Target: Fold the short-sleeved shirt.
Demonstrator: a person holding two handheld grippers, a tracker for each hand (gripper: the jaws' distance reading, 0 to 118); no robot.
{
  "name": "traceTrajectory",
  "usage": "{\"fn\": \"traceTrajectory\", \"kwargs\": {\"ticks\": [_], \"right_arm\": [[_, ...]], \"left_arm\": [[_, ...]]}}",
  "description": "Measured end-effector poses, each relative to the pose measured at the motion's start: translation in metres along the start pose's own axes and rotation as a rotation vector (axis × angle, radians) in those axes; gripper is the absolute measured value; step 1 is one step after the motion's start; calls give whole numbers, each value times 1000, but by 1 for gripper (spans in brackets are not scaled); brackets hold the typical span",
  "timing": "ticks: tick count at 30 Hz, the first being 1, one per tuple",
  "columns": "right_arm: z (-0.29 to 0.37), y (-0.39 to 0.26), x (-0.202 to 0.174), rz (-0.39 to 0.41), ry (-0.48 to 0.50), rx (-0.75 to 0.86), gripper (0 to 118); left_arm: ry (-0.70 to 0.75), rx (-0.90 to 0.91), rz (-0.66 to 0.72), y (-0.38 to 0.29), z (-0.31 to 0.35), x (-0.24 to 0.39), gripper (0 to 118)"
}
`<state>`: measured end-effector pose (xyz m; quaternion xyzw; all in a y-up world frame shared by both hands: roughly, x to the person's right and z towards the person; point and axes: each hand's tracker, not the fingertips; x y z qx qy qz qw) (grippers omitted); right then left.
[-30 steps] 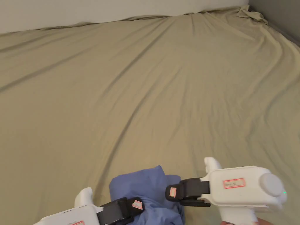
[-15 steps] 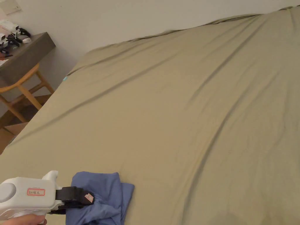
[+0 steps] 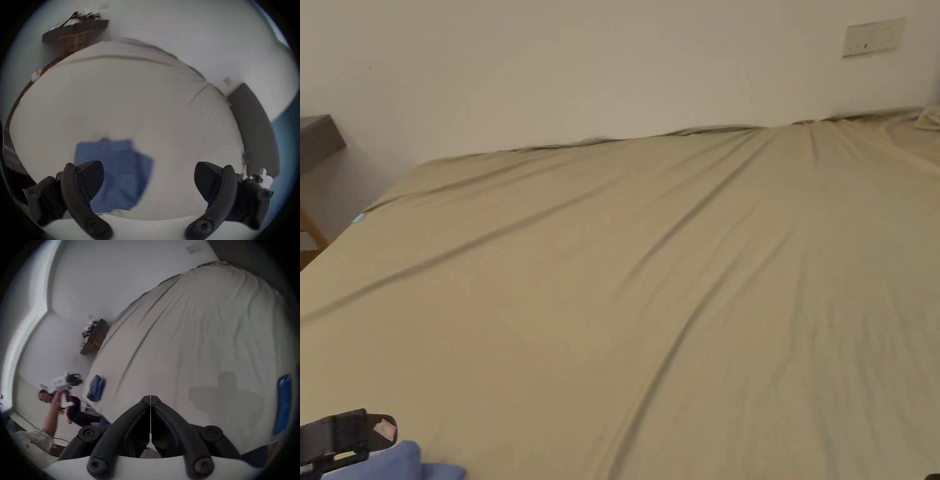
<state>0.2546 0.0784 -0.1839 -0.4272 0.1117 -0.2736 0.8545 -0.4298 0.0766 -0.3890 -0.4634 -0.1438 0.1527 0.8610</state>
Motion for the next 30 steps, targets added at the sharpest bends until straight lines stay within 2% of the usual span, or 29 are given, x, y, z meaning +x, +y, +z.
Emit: {"fn": "traceTrajectory", "kwargs": {"ticks": [1, 2, 3, 4, 6, 8, 11, 13, 15, 21, 24, 28, 30], "right_arm": [[8, 16, -2, 26, -46, 24, 2], [17, 31, -5, 49, -83, 59, 2], [30, 52, -12, 74, -118, 113, 2], [46, 73, -21, 96, -136, 175, 2], [81, 112, -35, 122, -146, 312, 2], [115, 142, -63, 181, -175, 468, 2], [153, 170, -108, 307, -323, 695, 2], [166, 175, -134, 360, -347, 800, 2], [172, 172, -150, 382, -327, 865, 2], [157, 145, -154, 373, -326, 897, 2], [146, 139, -151, 365, -330, 872, 2], [138, 139, -158, 394, -348, 842, 2], [137, 141, -160, 395, -325, 835, 2]], "left_arm": [[-34, 20, -33, 12, 11, 24, 112], [-64, 67, -84, 24, 22, 48, 93], [-46, 150, -175, 40, 34, 67, 36], [-15, 217, -247, 53, 47, 94, 0], [25, 375, -341, 74, 74, 139, 0], [-3, 533, -351, 81, 99, 185, 0], [116, 766, -396, 92, 125, 243, 0], [177, 902, -326, 81, 131, 271, 0], [134, 951, -268, 72, 125, 285, 0], [97, 886, -353, 36, 104, 322, 0], [143, 892, -412, 27, 104, 335, 0], [172, 902, -423, 27, 109, 345, 0], [124, 902, -408, 28, 106, 346, 0]]}}
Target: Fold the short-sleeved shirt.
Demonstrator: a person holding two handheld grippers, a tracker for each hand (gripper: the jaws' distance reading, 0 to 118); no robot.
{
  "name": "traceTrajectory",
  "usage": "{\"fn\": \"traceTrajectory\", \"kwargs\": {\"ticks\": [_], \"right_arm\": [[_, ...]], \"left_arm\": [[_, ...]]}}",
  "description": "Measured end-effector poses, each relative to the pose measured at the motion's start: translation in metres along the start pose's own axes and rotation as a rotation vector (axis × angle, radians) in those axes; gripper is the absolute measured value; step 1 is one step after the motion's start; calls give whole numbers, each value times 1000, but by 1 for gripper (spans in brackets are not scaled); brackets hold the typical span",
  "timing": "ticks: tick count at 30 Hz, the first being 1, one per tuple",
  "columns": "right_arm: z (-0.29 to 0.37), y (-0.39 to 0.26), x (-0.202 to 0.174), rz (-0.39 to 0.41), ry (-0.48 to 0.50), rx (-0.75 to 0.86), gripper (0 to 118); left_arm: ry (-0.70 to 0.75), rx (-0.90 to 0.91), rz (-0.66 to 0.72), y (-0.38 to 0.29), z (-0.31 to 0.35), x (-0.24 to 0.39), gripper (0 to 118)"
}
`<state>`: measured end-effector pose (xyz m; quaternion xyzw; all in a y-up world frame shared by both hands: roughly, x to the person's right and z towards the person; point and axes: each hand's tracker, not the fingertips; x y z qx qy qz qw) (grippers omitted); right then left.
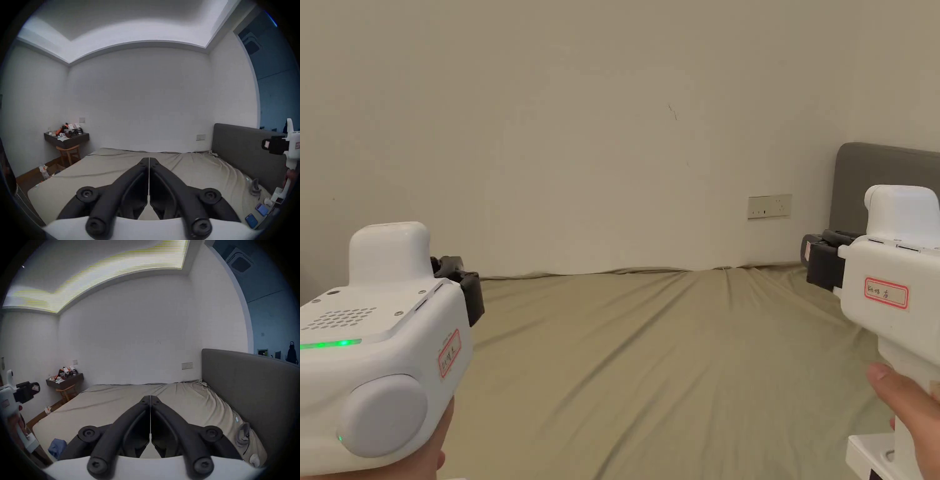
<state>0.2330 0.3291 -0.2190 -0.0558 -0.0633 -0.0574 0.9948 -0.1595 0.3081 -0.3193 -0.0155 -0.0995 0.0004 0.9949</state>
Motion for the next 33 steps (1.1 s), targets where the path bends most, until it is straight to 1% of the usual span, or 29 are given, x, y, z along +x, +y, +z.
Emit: {"fn": "traceTrajectory", "kwargs": {"ticks": [1, 4, 7, 12, 15, 18, 22, 24, 27, 28, 29, 30, 31, 32, 33], "right_arm": [[0, 0, -1, -8, 14, -2, 3], [1, 0, -8, 10, 9, 1, 3], [0, -1, -8, -7, 19, -8, 3], [0, -4, -12, 2, 14, -19, 3], [-1, -4, -9, -32, 45, -32, 3], [-2, -3, -12, -23, 30, -30, 3], [-2, -2, -13, -20, 34, -30, 3], [-2, -1, -14, -22, 47, -36, 3], [-4, -2, -15, -22, 42, -34, 4], [-4, -1, -15, -21, 41, -34, 6], [-5, -1, -15, -21, 41, -39, 22], [-7, -1, -15, -16, 43, -48, 76], [-11, -1, -16, -8, 40, -71, 118], [-14, -2, -15, -25, 46, -106, 117], [-11, -6, -16, -71, 71, -31, 118]], "left_arm": [[-24, -17, 2, -1, -2, 2, 0], [-9, -34, -33, -2, -2, 6, 0], [-30, -22, -11, -1, 0, 7, 0], [-35, -22, -26, -3, 3, 12, 0], [-38, -43, -36, -8, 2, 15, 0], [-43, -59, -17, -12, -1, 14, 0], [-58, -54, 27, -12, -3, 10, 0], [-48, -49, 25, -11, -3, 10, 0], [-38, -44, 9, -9, -3, 9, 0], [-36, -42, 6, -8, -3, 9, 0], [-41, -39, 5, -8, -3, 8, 0], [-51, -33, -4, -7, -3, 9, 8], [-54, -28, -28, -6, -3, 9, 43], [-45, -14, -49, -7, -4, 10, 98], [-51, -1, -65, -10, -5, 9, 118]]}}
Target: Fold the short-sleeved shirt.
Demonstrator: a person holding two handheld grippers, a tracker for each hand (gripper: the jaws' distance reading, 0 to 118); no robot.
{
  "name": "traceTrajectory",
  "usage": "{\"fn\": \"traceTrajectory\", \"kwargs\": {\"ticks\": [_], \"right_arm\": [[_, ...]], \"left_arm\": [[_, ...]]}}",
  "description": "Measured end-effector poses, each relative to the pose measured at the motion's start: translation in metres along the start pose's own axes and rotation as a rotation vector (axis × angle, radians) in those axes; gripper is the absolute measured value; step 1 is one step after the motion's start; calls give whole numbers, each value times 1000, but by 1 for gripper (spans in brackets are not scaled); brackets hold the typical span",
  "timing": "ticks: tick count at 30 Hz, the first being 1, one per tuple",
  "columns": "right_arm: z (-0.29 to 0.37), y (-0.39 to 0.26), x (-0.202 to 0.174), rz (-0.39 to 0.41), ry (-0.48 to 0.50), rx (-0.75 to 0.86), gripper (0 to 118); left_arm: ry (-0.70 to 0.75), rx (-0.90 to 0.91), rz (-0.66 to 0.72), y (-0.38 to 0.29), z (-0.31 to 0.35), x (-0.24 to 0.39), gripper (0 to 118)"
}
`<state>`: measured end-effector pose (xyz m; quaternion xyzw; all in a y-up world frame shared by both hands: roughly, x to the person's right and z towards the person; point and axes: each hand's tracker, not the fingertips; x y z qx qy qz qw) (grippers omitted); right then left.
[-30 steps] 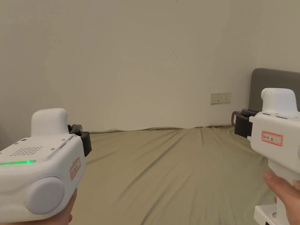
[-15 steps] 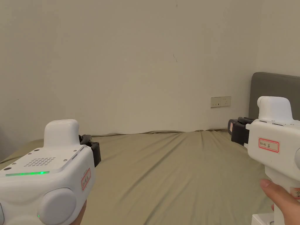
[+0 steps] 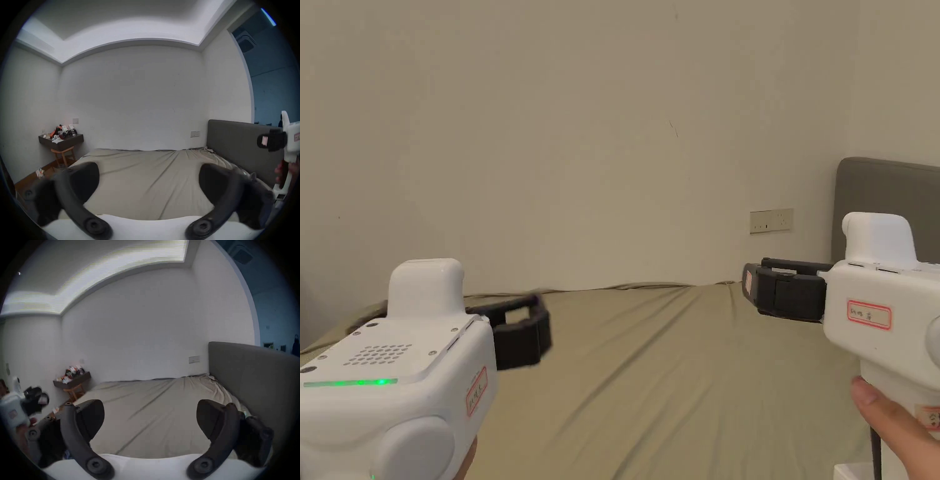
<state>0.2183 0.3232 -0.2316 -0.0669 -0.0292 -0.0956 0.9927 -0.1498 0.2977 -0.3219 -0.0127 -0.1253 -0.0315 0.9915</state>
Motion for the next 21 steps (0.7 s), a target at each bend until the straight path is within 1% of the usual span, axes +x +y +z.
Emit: {"fn": "traceTrajectory", "kwargs": {"ticks": [1, 2, 4, 7, 8, 9, 10, 12, 21], "right_arm": [[-2, -1, 0, -7, 8, 6, 118], [1, 1, 0, -8, 21, 3, 118], [16, 7, 2, -10, 46, 8, 118], [16, 7, -1, -14, 104, -15, 118], [16, 7, -3, -17, 110, -22, 118], [16, 7, -6, -15, 101, -24, 118], [14, 6, -9, 8, 49, -39, 118], [10, 4, -11, 66, -2, -42, 118], [9, 1, -11, 39, 35, -57, 118]], "left_arm": [[-5, 112, 7, 6, 5, -4, 118], [-7, 66, 15, 8, 3, -4, 118], [27, 35, 42, -3, 10, -7, 118], [35, 36, 48, -1, 7, -14, 118], [35, 30, 49, -4, 7, -12, 118], [33, 26, 45, -3, 7, -12, 118], [36, 27, 37, -3, 7, -11, 118], [42, 29, 23, -1, 8, -9, 118], [15, 2, 11, 0, 9, -5, 118]]}}
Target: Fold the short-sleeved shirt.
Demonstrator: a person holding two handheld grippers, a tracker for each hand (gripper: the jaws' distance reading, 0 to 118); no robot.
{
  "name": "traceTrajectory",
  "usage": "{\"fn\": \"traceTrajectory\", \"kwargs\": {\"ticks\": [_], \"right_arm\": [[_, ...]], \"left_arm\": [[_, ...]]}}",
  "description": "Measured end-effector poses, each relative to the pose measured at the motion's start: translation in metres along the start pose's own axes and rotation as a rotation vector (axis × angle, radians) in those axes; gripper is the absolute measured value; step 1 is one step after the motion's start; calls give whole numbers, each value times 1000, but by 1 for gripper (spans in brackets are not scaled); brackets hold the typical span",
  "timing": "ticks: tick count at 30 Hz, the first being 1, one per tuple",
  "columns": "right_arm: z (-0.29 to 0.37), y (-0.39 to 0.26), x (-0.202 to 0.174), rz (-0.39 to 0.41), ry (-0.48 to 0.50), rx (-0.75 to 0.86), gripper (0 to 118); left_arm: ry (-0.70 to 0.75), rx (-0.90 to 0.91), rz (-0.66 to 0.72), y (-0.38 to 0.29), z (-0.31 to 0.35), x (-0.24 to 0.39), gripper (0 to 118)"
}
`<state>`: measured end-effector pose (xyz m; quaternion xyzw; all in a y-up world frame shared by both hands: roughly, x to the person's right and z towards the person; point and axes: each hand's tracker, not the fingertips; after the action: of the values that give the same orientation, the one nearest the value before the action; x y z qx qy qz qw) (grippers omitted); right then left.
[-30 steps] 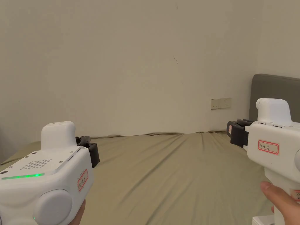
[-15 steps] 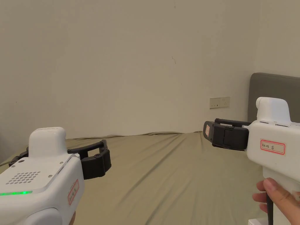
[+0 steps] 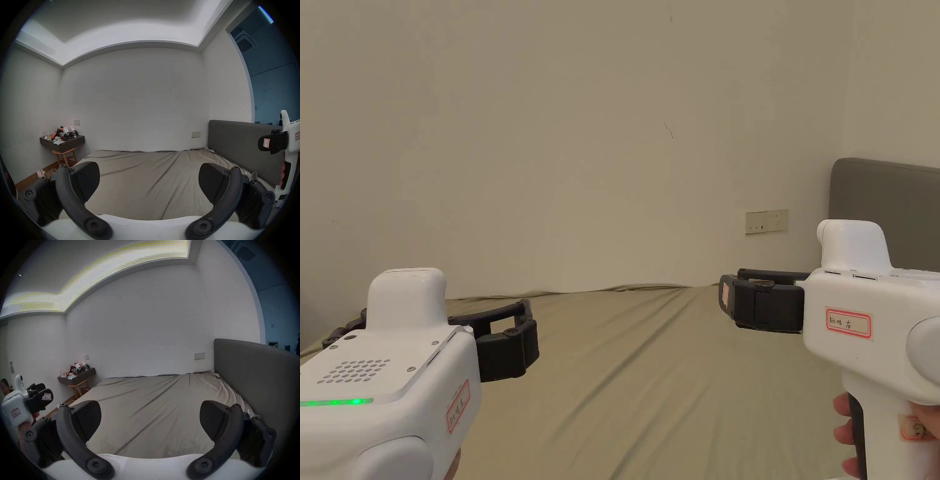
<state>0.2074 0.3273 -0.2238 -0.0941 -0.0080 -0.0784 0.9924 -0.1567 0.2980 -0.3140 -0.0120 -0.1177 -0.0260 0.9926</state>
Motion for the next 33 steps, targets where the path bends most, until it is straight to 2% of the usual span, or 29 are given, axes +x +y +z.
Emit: {"fn": "traceTrajectory", "kwargs": {"ticks": [4, 13, 33], "right_arm": [[1, 1, -2, 13, -10, 7, 118], [4, 5, 3, -35, -5, 30, 118], [5, 7, -2, 2, -34, 30, 118]], "left_arm": [[-13, -14, 1, -1, 0, 0, 118], [-34, -22, 21, -1, 0, 0, 118], [-32, -27, -31, 4, 0, 9, 118]]}}
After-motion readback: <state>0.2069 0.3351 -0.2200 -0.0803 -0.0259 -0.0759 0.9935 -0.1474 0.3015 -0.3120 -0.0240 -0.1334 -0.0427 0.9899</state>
